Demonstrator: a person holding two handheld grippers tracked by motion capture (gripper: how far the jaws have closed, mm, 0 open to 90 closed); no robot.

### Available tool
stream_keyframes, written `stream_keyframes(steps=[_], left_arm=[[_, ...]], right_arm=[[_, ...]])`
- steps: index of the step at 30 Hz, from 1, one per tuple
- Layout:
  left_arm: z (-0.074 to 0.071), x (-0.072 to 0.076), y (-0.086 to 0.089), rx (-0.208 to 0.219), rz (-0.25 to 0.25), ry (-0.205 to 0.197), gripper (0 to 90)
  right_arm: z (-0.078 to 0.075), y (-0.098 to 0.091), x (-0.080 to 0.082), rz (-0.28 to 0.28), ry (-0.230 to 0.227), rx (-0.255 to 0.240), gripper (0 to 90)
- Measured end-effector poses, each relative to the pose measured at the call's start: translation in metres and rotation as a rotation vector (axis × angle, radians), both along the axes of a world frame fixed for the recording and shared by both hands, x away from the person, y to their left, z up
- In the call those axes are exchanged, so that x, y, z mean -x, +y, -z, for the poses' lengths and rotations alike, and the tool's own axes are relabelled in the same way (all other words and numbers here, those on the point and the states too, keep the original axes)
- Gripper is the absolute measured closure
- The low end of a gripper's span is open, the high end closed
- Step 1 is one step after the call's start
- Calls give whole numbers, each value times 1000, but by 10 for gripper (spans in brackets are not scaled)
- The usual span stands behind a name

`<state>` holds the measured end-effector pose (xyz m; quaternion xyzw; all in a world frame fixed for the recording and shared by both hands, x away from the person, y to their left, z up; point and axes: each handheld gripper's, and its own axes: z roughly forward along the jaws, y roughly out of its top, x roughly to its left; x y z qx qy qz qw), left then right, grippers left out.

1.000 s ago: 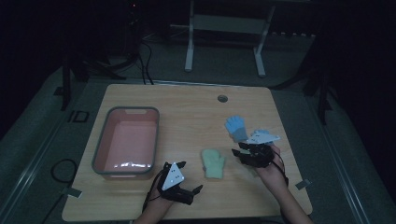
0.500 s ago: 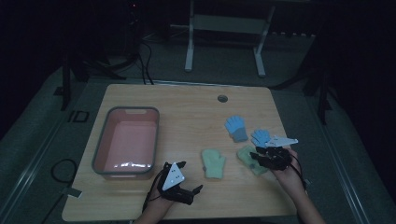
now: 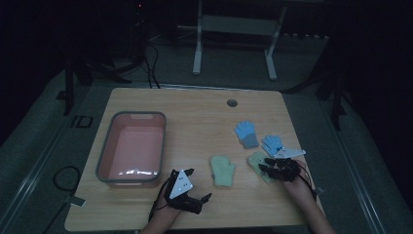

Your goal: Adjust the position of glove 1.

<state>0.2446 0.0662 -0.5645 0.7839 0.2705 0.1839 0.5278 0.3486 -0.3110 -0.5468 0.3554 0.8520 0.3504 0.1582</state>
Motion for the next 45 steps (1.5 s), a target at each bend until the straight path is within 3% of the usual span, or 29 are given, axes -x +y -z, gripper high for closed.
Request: stream_keyframes(steps=[2, 5, 6, 10, 11, 13, 14, 17, 19, 21, 22, 24, 26, 29, 32, 34, 40, 45], left_arm=[[0, 0, 0, 0, -1, 1, 2], [0, 0, 0, 0, -2, 2, 2], [0, 0, 0, -1, -3, 1, 2], [0, 0, 0, -1, -5, 3, 3], [0, 0, 0, -1, -4, 3, 2], [0, 0, 0, 0, -1, 2, 2], [0, 0, 0, -2, 0, -1, 2], [0, 0, 0, -4, -2, -1, 2], [0, 0, 0, -2, -4, 2, 2], [0, 0, -1, -2, -6, 3, 2], [0, 0, -1, -4, -5, 2, 2], [0, 0, -1, -4, -6, 2, 2], [0, 0, -1, 2, -1, 3, 2], [0, 0, -1, -1, 6, -1, 2], [0, 0, -1, -7, 4, -2, 2], [0, 0, -1, 1, 3, 4, 3], [0, -1, 0, 6, 5, 10, 2], [0, -1, -1, 3, 8, 8, 3]], right_arm=[[2, 1, 0, 1, 3, -8, 709], [2, 1, 0, 7, 9, -16, 745], [1, 2, 2, 38, 22, -29, 810], [0, 7, 6, 98, 25, -21, 838], [-6, 12, 12, 170, 14, -31, 851], [-9, 14, 14, 181, 12, -35, 852], [-19, 19, 22, 227, -1, -44, 853], [-23, 20, 25, 240, -1, -63, 853], [-43, 33, 37, 341, -24, -106, 852], [-45, 37, 40, 365, -39, -95, 852], [-48, 41, 45, 401, -67, -80, 852], [-50, 45, 51, 447, -78, -106, 852], [-49, 48, 55, 482, -72, -132, 852], [-44, 53, 56, 492, -59, -116, 852], [-26, 55, 53, 543, -17, -147, 852], [-22, 54, 52, 549, -3, -162, 852], [-3, 56, 45, 568, 19, -127, 842], [2, 59, 44, 555, 18, -110, 726]])
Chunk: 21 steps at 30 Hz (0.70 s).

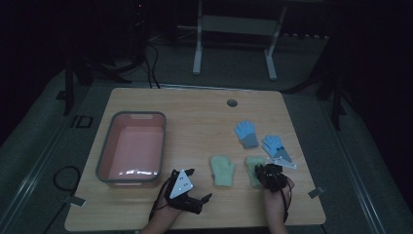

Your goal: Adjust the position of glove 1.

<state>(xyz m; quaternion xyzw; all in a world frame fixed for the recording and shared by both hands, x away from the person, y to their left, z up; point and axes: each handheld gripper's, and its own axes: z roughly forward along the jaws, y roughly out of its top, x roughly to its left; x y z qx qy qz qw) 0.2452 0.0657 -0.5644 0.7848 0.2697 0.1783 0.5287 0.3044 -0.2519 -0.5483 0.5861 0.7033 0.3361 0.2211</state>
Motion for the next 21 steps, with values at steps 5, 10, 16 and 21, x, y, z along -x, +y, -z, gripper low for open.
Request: stream_keyframes(steps=[5, 10, 16, 21], left_arm=[[0, 0, 0, -2, 3, -1, 3], [0, 0, 0, -1, 2, 0, 2], [0, 1, -1, -6, -1, -6, 3], [0, 1, -1, -7, 0, -11, 3]], right_arm=[[-3, 2, 1, -30, -4, 16, 622], [-17, 0, -3, -99, 6, 58, 620], [-34, -6, -3, -217, -31, 93, 600], [-36, -16, -8, -328, 17, 99, 622]])
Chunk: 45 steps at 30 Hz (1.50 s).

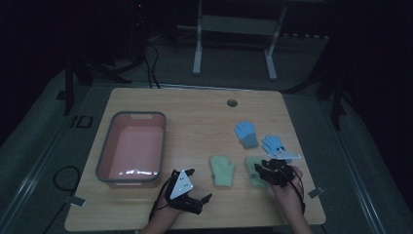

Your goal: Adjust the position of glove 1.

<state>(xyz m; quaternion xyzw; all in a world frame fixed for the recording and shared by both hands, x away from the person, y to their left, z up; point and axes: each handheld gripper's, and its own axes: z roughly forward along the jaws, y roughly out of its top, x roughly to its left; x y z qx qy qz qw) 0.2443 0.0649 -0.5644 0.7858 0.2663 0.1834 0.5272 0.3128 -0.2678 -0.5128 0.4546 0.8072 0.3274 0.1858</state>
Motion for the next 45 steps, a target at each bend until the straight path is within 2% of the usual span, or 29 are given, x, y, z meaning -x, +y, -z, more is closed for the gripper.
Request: stream_keyframes(steps=[1, 2, 3, 4, 8, 14, 17, 21, 24, 25, 27, 28, 29, 31, 37, 39, 40, 42, 45], left_arm=[[0, 0, 0, -1, -1, 1, 3], [0, 0, 0, 0, -1, 1, 3], [0, 0, 0, 0, -2, 1, 2], [0, 0, 0, 0, -3, 2, 3], [0, 0, 0, 0, -5, 3, 2], [0, -1, 1, 9, -16, 14, 3], [0, 0, 1, 5, -12, 7, 2], [0, 1, -1, -7, -8, -2, 3], [0, 0, 0, -5, -7, 0, 2], [0, 0, 0, -6, -7, 0, 2], [0, 0, 0, -6, -7, -1, 2], [0, 0, 0, -6, -8, 0, 3], [0, 0, 0, -6, -8, 0, 3], [0, 0, 0, -6, -8, 1, 3], [0, 0, 0, -6, -11, 2, 3], [0, 0, 0, -6, -11, 1, 3], [0, 0, -1, -8, -10, -2, 3], [0, 1, -1, -10, -10, -3, 3], [0, 1, -1, -7, -11, -2, 2]], right_arm=[[1, -5, -2, -42, 5, 4, 633], [1, -5, -2, -42, 5, 4, 633], [1, -9, -3, -91, 3, 21, 624], [1, -11, -4, -99, 6, 28, 624], [1, -18, -7, -106, 8, 25, 627], [3, -27, -5, -120, 6, -6, 664], [9, -24, -2, -123, 2, 3, 663], [19, -21, -2, -119, 5, -20, 627], [33, -16, -1, -128, -5, 14, 641], [33, -16, -1, -128, -5, 14, 641], [35, -15, 1, -119, -18, 18, 676], [36, -14, 2, -107, -30, 28, 739], [36, -14, 2, -107, -30, 28, 739], [35, -10, 2, -91, -32, 51, 806], [33, -4, 3, -52, -33, 73, 835], [30, -4, 2, -27, -31, 64, 841], [23, -2, 3, 1, -39, 58, 843], [20, -1, 4, 8, -43, 52, 844], [5, 8, 6, 29, -64, 36, 844]])
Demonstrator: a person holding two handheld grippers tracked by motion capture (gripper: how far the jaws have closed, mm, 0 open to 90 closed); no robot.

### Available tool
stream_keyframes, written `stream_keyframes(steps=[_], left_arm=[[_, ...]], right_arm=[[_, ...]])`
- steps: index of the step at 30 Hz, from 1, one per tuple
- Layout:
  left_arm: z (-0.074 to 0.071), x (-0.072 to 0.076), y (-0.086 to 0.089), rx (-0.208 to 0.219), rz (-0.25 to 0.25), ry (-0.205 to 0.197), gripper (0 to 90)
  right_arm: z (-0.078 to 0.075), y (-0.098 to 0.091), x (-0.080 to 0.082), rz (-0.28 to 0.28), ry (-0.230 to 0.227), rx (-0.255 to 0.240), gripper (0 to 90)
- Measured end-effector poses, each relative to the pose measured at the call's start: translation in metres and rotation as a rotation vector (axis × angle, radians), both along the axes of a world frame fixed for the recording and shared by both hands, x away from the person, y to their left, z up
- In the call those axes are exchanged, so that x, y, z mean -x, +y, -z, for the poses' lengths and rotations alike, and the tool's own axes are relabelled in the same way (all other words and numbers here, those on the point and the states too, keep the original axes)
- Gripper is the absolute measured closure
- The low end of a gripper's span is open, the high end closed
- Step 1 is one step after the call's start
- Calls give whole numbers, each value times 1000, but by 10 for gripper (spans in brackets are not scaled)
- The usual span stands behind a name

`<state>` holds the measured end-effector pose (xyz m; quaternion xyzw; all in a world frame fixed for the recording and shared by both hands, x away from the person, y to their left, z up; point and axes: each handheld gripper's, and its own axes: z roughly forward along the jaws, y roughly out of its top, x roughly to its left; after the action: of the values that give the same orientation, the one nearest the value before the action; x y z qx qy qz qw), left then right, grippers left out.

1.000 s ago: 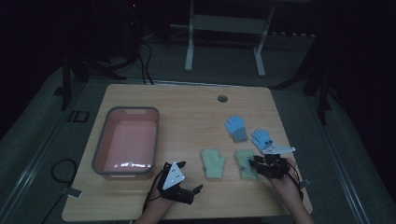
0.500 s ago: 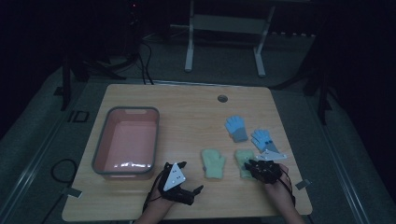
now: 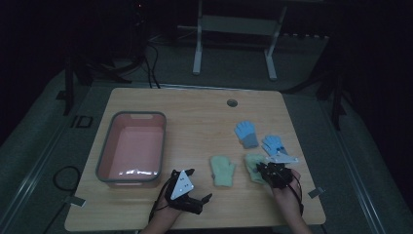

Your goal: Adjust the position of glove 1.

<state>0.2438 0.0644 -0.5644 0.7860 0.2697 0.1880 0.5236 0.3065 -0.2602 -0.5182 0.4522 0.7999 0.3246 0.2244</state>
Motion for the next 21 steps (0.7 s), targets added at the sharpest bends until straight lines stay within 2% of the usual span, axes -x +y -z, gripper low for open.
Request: stream_keyframes(steps=[4, 5, 7, 8, 12, 17, 19, 21], left_arm=[[0, 0, 0, 0, 1, 0, 2], [0, 0, 0, 0, 2, 0, 3], [0, 0, 0, 0, 3, 0, 2], [0, 0, 0, 0, 3, 1, 3], [0, 0, 0, -1, 7, -1, 2], [0, -2, 2, 19, 2, 18, 3], [0, -2, 2, 19, 2, 18, 3], [0, -1, 1, 10, 4, 9, 3]], right_arm=[[-18, 18, 5, 10, -52, -4, 843], [-25, 26, 6, 7, -58, -27, 843], [-27, 30, 7, 7, -60, -38, 842], [-32, 39, 8, -5, -70, -54, 842], [-34, 50, 10, -18, -74, -73, 842], [-36, 66, 13, -5, -66, -128, 842], [-37, 72, 15, -8, -70, -123, 842], [-35, 86, 18, -30, -75, -91, 841]])
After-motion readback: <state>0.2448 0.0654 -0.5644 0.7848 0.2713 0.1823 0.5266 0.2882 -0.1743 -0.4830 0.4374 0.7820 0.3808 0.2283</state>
